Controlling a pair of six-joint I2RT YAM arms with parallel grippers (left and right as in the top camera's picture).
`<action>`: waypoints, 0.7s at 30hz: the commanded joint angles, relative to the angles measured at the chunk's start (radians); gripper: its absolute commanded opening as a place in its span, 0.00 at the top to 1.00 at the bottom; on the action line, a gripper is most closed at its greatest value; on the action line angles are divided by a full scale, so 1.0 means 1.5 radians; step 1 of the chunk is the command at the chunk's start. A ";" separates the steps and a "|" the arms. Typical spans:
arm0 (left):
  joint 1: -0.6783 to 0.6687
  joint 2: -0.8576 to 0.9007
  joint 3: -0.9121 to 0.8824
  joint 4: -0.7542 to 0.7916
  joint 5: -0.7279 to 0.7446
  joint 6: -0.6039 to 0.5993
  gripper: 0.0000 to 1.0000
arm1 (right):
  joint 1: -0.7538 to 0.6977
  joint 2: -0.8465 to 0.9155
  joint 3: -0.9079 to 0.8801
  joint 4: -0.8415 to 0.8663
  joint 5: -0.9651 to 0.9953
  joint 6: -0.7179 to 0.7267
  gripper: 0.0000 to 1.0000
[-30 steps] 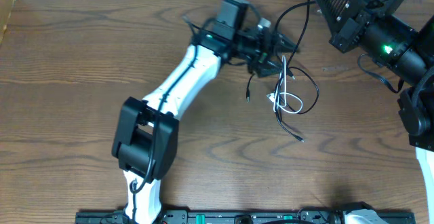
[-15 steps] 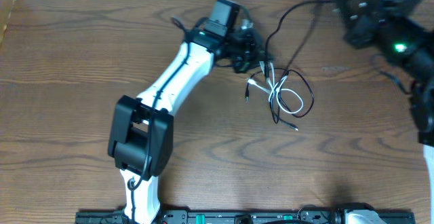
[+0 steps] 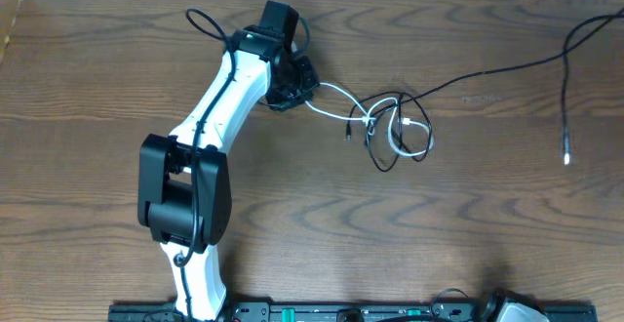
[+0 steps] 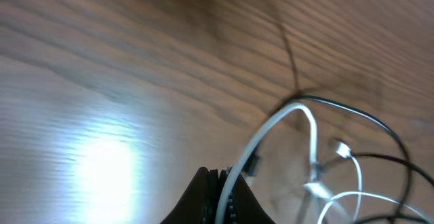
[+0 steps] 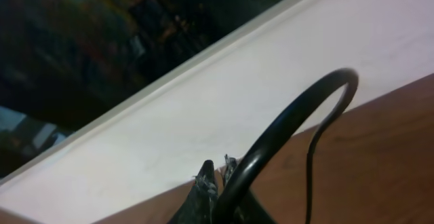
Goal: Untangle cables
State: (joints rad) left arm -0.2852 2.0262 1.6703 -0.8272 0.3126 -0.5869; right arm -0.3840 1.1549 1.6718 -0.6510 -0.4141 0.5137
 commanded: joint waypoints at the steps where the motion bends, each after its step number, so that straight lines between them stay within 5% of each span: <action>1: 0.027 -0.072 0.001 -0.002 -0.113 0.065 0.93 | -0.010 0.005 0.009 0.042 -0.012 -0.010 0.99; 7: 0.049 -0.151 0.001 -0.020 -0.230 0.087 0.92 | -0.027 0.002 0.009 0.201 -0.092 0.028 0.99; 17: 0.067 -0.157 0.001 -0.062 -0.234 0.115 0.92 | -0.068 -0.003 0.009 0.275 -0.127 0.114 0.99; 21: 0.064 -0.157 0.001 -0.064 -0.233 0.117 0.61 | -0.069 0.015 0.009 0.240 -0.095 0.061 0.99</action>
State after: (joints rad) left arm -0.1902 1.7824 1.6707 -0.9169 -0.0143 -0.4286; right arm -0.4812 1.1591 1.6733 -0.2714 -0.5854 0.6525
